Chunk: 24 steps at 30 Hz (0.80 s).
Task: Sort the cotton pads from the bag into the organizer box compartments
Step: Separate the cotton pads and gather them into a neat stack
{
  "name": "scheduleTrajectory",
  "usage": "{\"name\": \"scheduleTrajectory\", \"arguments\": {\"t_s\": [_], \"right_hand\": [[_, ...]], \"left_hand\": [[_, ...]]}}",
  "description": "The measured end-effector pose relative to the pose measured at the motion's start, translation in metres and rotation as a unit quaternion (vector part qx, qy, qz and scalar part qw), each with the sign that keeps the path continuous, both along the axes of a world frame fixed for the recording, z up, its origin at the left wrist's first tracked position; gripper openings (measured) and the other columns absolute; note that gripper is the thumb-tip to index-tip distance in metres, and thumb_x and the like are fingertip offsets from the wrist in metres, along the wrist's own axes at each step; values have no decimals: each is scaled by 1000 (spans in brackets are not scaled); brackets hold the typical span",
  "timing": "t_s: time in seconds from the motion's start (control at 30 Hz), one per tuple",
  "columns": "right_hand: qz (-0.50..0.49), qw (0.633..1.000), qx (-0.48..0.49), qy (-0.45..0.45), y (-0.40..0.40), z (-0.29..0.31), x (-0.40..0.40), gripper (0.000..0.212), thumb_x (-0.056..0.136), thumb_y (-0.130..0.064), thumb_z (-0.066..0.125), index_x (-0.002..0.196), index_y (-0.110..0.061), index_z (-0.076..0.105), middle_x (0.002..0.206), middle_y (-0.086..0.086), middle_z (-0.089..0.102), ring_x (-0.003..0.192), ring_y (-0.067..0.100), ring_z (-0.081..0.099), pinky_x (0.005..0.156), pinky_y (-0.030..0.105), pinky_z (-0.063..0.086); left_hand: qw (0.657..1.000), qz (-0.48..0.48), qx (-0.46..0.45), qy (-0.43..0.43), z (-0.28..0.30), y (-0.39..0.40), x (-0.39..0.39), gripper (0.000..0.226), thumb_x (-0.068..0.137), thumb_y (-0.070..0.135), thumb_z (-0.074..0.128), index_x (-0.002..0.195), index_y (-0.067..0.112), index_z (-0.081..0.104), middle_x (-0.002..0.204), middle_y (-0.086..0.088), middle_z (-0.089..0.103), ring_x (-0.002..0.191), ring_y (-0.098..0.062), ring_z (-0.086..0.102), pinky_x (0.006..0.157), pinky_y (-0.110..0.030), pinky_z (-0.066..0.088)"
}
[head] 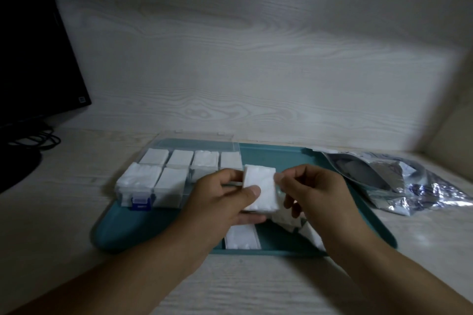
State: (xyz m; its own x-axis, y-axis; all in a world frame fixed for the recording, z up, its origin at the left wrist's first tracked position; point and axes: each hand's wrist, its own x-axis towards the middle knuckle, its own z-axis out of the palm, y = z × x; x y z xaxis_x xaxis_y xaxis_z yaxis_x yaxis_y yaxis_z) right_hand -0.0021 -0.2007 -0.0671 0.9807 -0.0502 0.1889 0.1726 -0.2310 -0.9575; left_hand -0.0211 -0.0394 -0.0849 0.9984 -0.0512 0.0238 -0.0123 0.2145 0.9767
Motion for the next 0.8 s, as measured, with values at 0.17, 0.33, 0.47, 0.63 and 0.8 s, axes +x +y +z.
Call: {"name": "scheduleTrajectory", "arguments": {"t_s": [0.17, 0.33, 0.47, 0.63, 0.8], "right_hand": [[-60, 988, -124, -71, -24, 5, 20, 8, 88, -13, 67, 83, -12, 72, 59, -9, 65, 48, -2, 54, 52, 16, 43], [-2, 891, -454, 13, -43, 2, 32, 44, 83, -53, 65, 117, -25, 68, 114, -2, 66, 109, 17, 56, 87, 28, 45], [42, 844, -530, 74, -34, -5, 32, 52, 78, -59, 69, 124, -38, 59, 130, -1, 50, 129, 23, 34, 103, 32, 36], [22, 876, -480, 27, -30, -7, 31, 28, 73, -47, 79, 90, -38, 58, 117, -3, 54, 119, 17, 41, 91, 27, 41], [116, 973, -197, 8, -37, 19, 19, 21, 70, -24, 84, 74, -18, 64, 64, -4, 63, 59, 16, 50, 52, 21, 38]], "left_hand": [[1000, 23, -17, 0, 1, -1, 0, 14, 91, -1, 63, 103, 7, 67, 89, -12, 77, 80, -28, 75, 66, -32, 62], [999, 38, -13, 3, 1, 0, 0, 13, 92, 1, 63, 103, 6, 68, 91, -11, 77, 81, -28, 75, 68, -32, 62], [999, 44, -19, 8, 1, 1, 0, 12, 92, 2, 63, 102, 6, 68, 91, -12, 76, 82, -27, 75, 66, -31, 62], [999, 48, -19, 8, 0, 0, 1, 12, 92, 1, 63, 102, 6, 68, 91, -12, 76, 82, -28, 75, 66, -32, 62], [998, 53, -14, 5, 1, -1, 1, 13, 91, 0, 63, 102, 6, 68, 91, -12, 76, 79, -26, 75, 64, -31, 62]]}}
